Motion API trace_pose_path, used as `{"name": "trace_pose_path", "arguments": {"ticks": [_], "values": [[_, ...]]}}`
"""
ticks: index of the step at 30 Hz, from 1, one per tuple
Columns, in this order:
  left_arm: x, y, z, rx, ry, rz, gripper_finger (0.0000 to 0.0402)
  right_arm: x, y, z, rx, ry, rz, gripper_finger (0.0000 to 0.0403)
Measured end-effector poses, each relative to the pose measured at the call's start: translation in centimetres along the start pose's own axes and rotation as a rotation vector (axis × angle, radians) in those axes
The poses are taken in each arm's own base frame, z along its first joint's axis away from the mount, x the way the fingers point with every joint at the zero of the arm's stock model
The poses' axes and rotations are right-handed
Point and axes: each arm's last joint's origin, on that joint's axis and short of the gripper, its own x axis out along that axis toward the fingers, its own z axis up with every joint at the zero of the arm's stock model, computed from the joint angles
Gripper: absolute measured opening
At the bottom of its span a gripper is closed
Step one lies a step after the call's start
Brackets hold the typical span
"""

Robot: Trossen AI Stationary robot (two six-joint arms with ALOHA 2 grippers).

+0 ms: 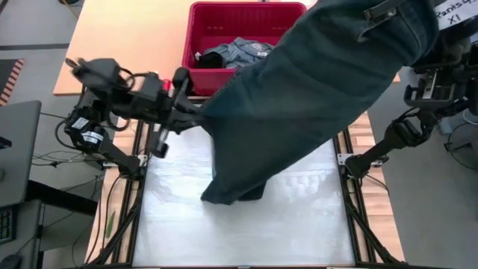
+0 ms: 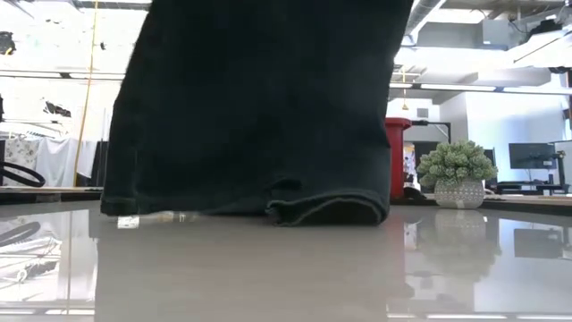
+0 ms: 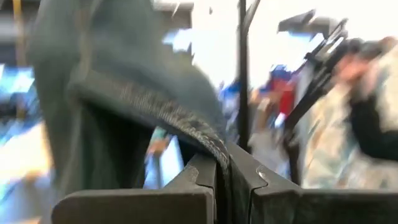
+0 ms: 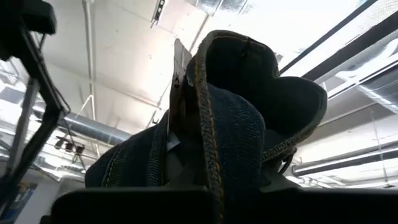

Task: Fold Laundry from Bin
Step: Fold the black pants from the red laundry bin

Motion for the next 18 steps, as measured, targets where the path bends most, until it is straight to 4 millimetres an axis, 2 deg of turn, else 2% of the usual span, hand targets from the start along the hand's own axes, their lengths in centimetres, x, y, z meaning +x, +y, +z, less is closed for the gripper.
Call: {"name": "trace_pose_path", "arguments": {"ticks": [4, 6, 10, 13, 15, 18], "values": [[-0.3, -0.4, 1.9, 0.000, -0.183, -0.124, 0.0000, 0.0, -0.1, -0.1, -0.010, 0.001, -0.009, 0.0040], [-0.4, -0.5, 2.2, -0.005, -0.211, -0.125, 0.0000, 0.0, -0.2, -0.1, -0.013, 0.001, -0.011, 0.0040], [-0.4, 0.5, 0.3, -0.036, -0.019, 0.091, 0.0000, 0.0, -0.3, 0.0, -0.015, 0.000, -0.022, 0.0040], [0.7, 1.7, -1.4, -0.064, 0.086, 0.175, 0.0000, 0.0, -0.5, 0.1, -0.013, -0.001, -0.038, 0.0040], [1.1, 1.9, -1.3, -0.075, 0.063, 0.167, 0.0000, -0.1, -0.6, 0.3, -0.012, -0.008, -0.047, 0.0040], [0.5, 1.8, 0.1, -0.068, -0.042, 0.114, 0.0000, -0.1, -0.7, 0.4, -0.021, -0.014, -0.055, 0.0040]]}}
